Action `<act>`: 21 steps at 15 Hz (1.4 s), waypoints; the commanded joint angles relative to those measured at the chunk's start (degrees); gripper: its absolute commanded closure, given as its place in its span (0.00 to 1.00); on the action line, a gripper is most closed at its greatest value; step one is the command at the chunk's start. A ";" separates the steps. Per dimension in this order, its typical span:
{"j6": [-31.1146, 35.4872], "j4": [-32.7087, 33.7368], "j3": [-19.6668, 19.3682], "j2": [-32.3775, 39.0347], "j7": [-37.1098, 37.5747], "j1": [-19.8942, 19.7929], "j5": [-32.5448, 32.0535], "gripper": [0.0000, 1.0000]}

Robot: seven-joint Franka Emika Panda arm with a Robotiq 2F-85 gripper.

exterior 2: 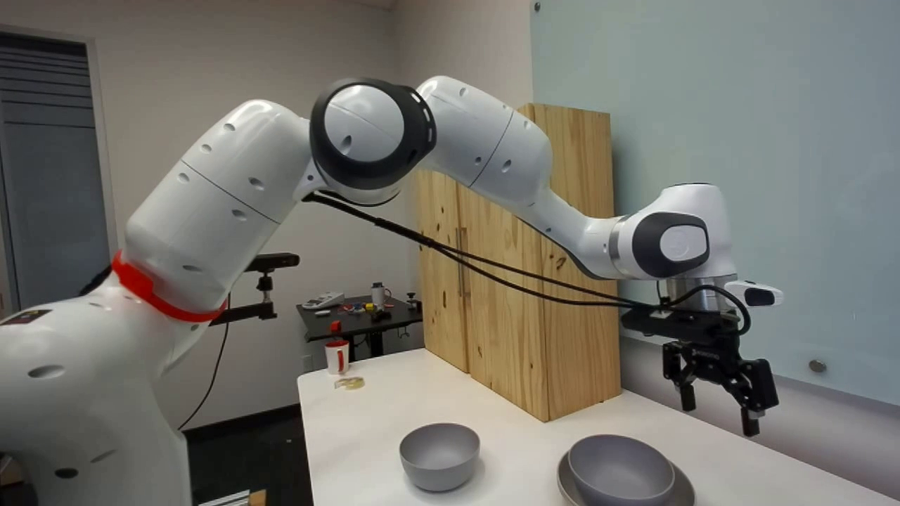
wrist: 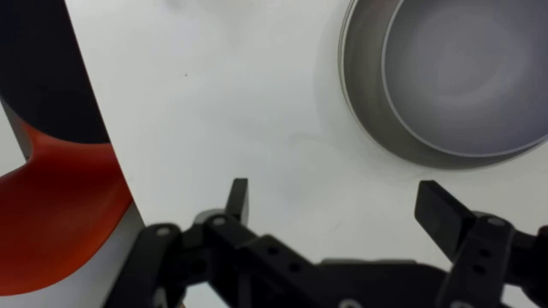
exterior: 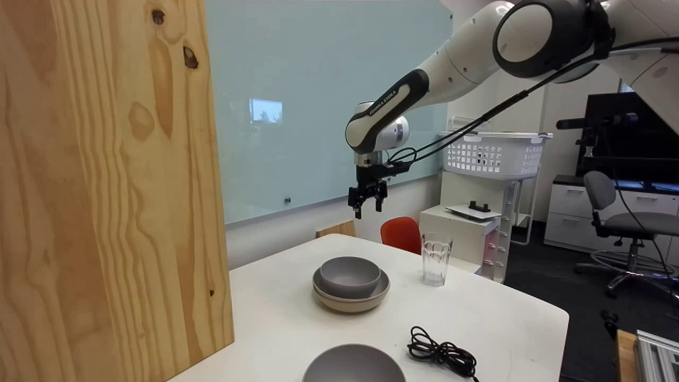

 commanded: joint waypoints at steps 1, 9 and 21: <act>4.12 -0.78 -0.62 -0.03 -0.65 0.00 -0.79 0.00; 7.63 1.12 0.14 4.80 2.10 2.51 -0.35 0.00; 10.89 2.09 5.37 11.12 -15.21 -1.65 -0.03 0.00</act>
